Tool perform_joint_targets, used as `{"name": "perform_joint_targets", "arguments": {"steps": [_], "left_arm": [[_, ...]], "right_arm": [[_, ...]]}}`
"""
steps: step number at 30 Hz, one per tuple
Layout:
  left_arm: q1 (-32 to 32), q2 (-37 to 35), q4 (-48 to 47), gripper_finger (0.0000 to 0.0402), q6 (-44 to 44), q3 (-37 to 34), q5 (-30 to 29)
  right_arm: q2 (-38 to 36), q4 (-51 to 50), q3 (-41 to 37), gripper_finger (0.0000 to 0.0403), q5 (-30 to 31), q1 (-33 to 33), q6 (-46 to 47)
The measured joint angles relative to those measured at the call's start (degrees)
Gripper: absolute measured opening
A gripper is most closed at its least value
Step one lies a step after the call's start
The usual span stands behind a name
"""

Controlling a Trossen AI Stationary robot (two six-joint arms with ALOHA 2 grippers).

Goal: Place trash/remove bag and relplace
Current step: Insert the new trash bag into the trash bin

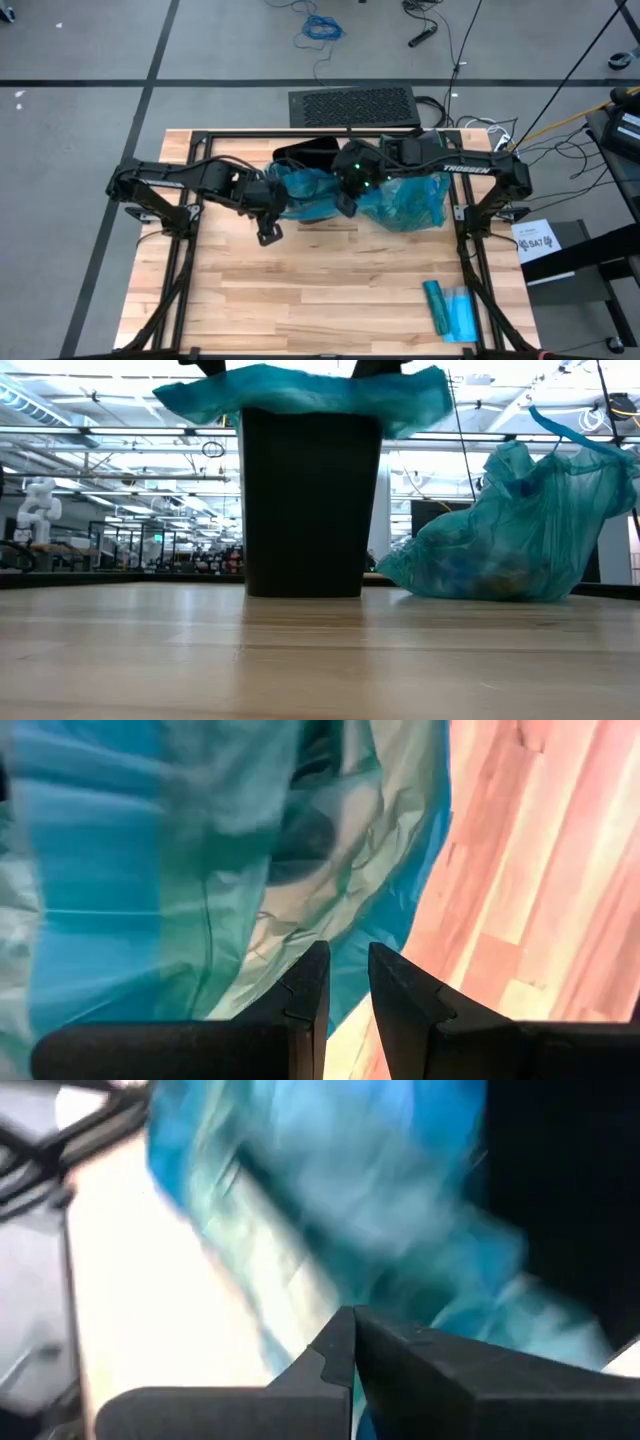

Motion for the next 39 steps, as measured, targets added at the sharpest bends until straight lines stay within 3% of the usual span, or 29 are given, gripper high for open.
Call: {"name": "perform_joint_targets", "arguments": {"steps": [8, 14, 18, 26, 32, 39], "left_arm": [[-0.06, -0.01, -2.82, 0.0072, -3.25, 0.00, -2.73], [-0.31, -0.01, -4.02, 0.0072, -7.61, 0.00, -2.01], [-1.64, -0.01, -3.34, 0.0072, -7.61, 0.00, -1.98], [-2.39, -0.01, 4.67, 0.0072, -3.78, 0.00, -7.55], [-0.22, -0.01, 1.39, 0.0072, -5.19, 0.00, -16.83], [1.93, 0.06, -1.30, 0.0072, -6.10, -1.65, -21.32]], "right_arm": [[-0.26, -14.36, 0.00, 0.0000, 0.15, 5.35, 0.64], [-0.67, -21.00, -0.04, 0.0000, 8.41, 6.20, 4.84], [-2.23, -18.80, -0.04, 0.0000, 11.71, 7.18, 5.79], [-3.86, -7.45, -0.04, 0.0000, 11.34, 6.30, 2.28], [-2.90, -7.19, -0.04, 0.0000, 13.78, 3.19, 1.77], [-2.86, -6.61, -0.04, 0.0000, 19.43, -1.34, -0.26]]}}
